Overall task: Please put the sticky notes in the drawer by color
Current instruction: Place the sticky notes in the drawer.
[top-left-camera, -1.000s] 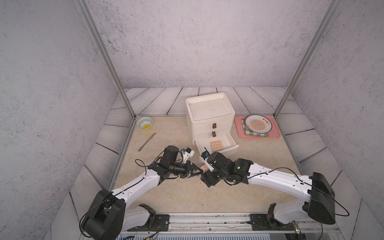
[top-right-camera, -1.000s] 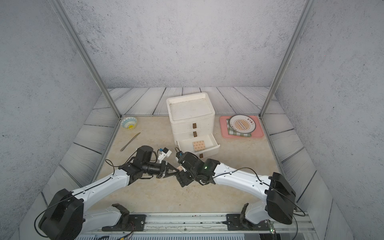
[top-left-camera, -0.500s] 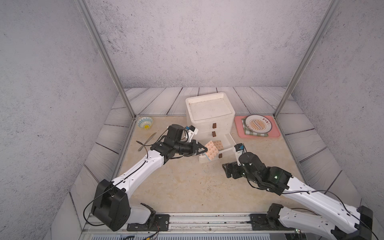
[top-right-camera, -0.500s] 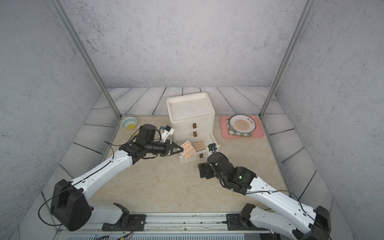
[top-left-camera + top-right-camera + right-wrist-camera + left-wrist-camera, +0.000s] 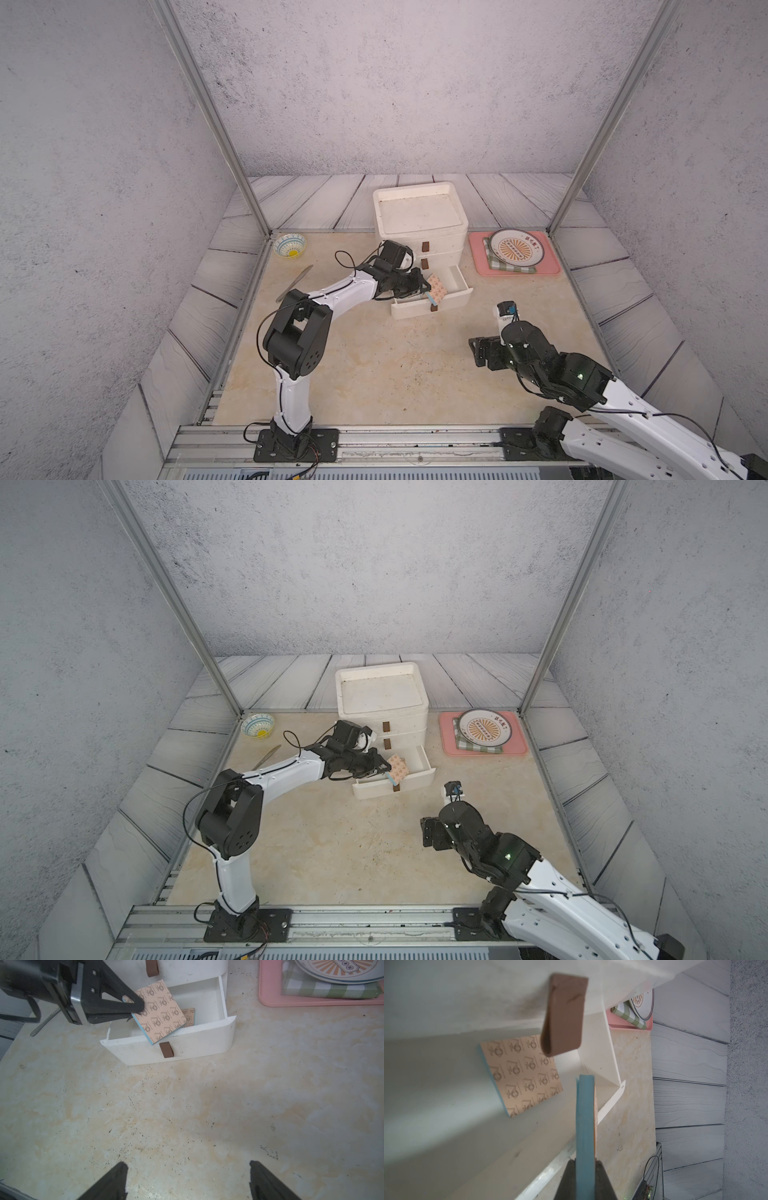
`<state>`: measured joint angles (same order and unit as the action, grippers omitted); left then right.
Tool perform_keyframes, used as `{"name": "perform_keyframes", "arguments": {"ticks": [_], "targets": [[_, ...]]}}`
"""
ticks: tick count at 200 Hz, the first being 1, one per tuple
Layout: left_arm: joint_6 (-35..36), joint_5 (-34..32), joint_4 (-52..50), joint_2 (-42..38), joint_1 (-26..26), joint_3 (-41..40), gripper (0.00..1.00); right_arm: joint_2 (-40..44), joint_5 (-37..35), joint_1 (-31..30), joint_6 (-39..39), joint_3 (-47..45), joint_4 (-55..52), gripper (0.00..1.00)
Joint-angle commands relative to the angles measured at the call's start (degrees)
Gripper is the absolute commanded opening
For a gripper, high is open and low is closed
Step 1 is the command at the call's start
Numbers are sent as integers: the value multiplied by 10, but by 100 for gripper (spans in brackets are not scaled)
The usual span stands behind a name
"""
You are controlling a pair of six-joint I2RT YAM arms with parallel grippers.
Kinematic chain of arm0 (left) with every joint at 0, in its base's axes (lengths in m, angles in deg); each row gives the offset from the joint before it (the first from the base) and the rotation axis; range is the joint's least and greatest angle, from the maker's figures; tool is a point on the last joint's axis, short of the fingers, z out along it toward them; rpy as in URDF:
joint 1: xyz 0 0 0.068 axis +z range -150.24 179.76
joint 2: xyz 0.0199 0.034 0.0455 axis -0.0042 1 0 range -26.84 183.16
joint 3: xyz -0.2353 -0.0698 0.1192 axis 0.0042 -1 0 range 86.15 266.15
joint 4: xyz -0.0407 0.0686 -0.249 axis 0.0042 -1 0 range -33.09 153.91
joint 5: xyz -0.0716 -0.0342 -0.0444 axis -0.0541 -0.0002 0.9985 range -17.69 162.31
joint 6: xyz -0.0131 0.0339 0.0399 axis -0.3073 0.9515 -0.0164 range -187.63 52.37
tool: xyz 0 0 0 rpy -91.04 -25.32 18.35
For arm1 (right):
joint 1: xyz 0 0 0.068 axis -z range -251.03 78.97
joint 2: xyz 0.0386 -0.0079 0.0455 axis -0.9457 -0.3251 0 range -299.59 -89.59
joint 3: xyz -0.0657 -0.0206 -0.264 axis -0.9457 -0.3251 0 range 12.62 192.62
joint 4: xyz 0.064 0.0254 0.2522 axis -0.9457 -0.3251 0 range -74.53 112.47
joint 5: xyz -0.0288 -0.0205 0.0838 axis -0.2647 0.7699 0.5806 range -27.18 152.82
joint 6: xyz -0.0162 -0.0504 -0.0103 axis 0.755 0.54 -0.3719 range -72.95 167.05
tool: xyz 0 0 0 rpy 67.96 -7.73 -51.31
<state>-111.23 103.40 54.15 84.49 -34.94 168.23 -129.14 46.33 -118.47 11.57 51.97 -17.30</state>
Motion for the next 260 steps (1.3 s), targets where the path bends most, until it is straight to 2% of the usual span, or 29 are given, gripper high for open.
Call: {"name": "perform_keyframes", "arguments": {"ticks": [1, 35, 66, 92, 103, 116, 133, 144, 162, 198, 213, 231, 260], "targets": [[4, -61, 42, 2, -5, 18, 0, 21, 2, 2, -7, -8, -17, 93], [0, -181, 102, -44, -26, -57, 0, 28, 8, 2, -6, -18, -10, 93], [-21, -216, 150, -43, -27, -88, 1, 19, 22, 2, -4, -17, 2, 93], [-14, -189, 126, -15, -30, -54, 16, 11, 24, 2, -1, -11, -1, 93], [-11, -189, 125, -15, -30, -57, 19, 11, 26, 2, -2, -15, 3, 93], [-8, -191, 120, -21, -30, -63, 32, 9, 32, 2, -4, -19, 10, 93], [-1, -195, 111, -32, -30, -72, 59, 3, 38, 2, -7, -23, 18, 93], [7, -194, 95, -44, -30, -74, 68, -1, 43, 2, -8, -26, 24, 93], [29, -204, 64, -85, -30, -87, 75, -10, 45, 2, -7, -26, 28, 93], [88, -249, 12, -212, -15, -97, 78, -46, 51, 2, -3, -28, 50, 93], [123, -258, -22, -253, -2, -59, 80, -76, 51, 2, -3, -29, 70, 93], [171, -273, -92, -254, 9, 49, 82, -123, 54, 3, 1, -21, 91, 93], [239, -249, -209, -136, 27, 290, 82, -187, 59, 4, 8, 10, 110, 93]]}}
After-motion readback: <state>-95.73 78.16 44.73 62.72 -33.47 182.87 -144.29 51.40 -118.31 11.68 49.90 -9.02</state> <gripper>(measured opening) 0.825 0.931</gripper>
